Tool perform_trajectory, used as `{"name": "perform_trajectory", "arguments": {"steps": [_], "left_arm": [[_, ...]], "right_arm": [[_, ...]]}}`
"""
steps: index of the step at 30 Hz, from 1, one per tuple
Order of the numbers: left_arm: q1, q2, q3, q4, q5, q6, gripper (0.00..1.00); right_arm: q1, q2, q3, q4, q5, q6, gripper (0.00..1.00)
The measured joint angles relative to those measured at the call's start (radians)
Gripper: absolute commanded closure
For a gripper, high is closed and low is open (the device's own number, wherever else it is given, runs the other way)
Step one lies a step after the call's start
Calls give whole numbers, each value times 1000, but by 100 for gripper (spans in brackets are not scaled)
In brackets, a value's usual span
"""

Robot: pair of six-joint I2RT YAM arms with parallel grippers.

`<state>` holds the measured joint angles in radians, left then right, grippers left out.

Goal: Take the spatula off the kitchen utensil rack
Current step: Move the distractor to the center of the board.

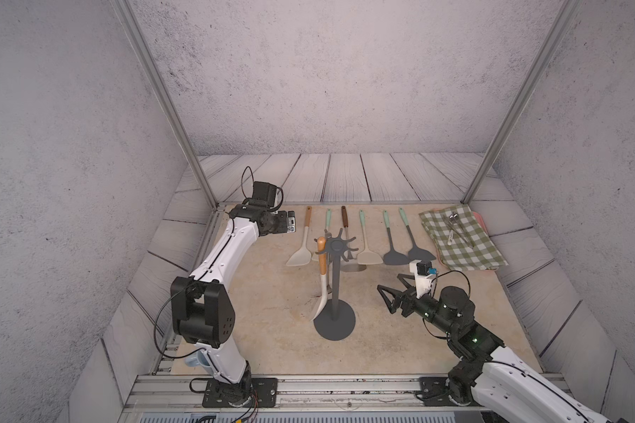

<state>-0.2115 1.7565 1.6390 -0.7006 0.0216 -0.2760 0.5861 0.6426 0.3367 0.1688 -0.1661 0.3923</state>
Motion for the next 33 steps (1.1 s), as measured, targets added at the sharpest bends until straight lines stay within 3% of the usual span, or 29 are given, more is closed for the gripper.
{"name": "perform_trajectory", "arguments": {"steps": [12, 23, 28, 33], "left_arm": [[79, 359, 351, -90, -61, 18, 9], [122, 805, 919, -248, -63, 37, 23], [136, 882, 956, -282, -61, 35, 29], [154, 912, 956, -292, -63, 35, 44]], "right_arm": [[0, 67, 0, 8, -3, 12, 1], [1, 102, 0, 14, -8, 22, 1], [3, 107, 0, 17, -9, 24, 1], [3, 118, 0, 21, -16, 27, 1]]}}
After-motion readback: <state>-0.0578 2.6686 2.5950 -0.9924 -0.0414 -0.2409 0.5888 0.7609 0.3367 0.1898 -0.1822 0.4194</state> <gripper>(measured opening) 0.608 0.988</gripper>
